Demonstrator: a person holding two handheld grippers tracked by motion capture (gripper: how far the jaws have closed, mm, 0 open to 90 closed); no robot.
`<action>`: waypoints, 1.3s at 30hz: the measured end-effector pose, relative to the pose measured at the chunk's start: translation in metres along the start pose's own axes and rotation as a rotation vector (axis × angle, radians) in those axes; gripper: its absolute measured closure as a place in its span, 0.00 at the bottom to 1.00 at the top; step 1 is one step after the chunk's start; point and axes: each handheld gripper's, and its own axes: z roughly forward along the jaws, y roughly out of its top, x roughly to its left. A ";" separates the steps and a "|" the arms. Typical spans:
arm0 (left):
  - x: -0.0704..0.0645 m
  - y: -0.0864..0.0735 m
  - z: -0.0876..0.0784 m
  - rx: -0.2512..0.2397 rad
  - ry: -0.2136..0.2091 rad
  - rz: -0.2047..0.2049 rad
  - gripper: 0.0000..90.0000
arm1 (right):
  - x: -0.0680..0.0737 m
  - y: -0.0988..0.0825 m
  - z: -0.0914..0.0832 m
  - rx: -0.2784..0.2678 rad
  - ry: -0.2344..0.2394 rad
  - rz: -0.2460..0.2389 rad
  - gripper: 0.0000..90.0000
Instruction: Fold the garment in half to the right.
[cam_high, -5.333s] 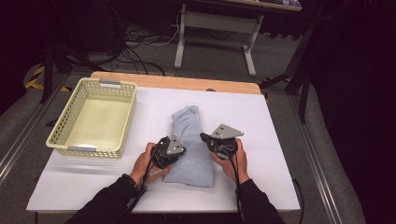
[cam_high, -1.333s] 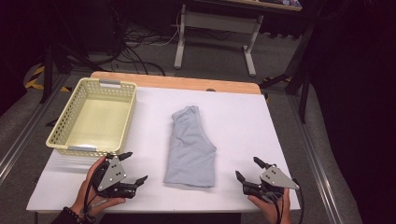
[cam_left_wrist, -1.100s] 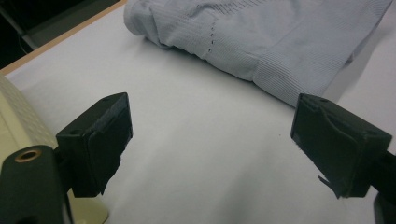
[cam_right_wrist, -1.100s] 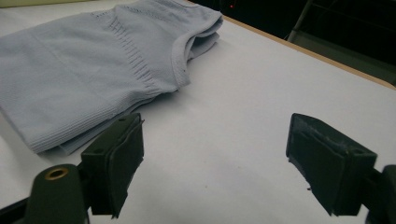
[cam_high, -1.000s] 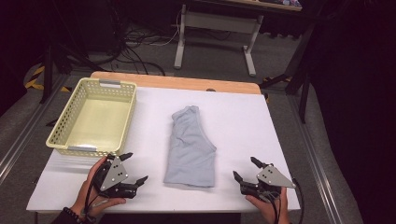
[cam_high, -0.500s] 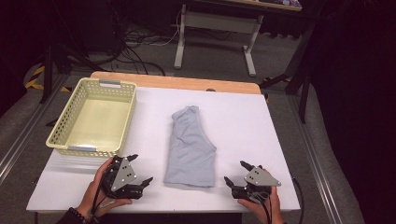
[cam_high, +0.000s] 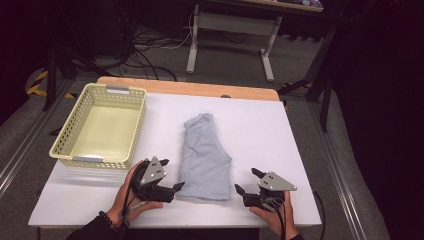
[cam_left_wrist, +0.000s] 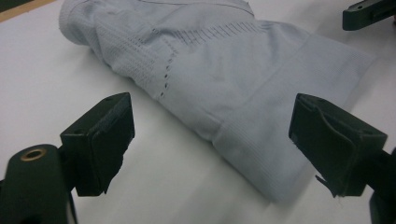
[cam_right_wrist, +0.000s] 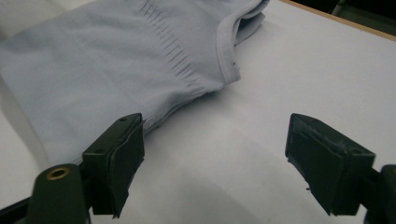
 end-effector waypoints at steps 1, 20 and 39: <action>0.001 0.003 0.005 0.009 0.002 0.001 0.17 | -0.001 0.002 0.001 -0.006 0.001 0.005 0.23; 0.026 0.013 0.070 0.194 -0.073 -0.204 0.20 | -0.019 0.046 0.097 0.139 0.113 0.148 0.17; 0.023 0.022 0.070 0.183 -0.141 -0.167 0.75 | -0.018 0.060 0.119 0.275 0.370 0.162 0.72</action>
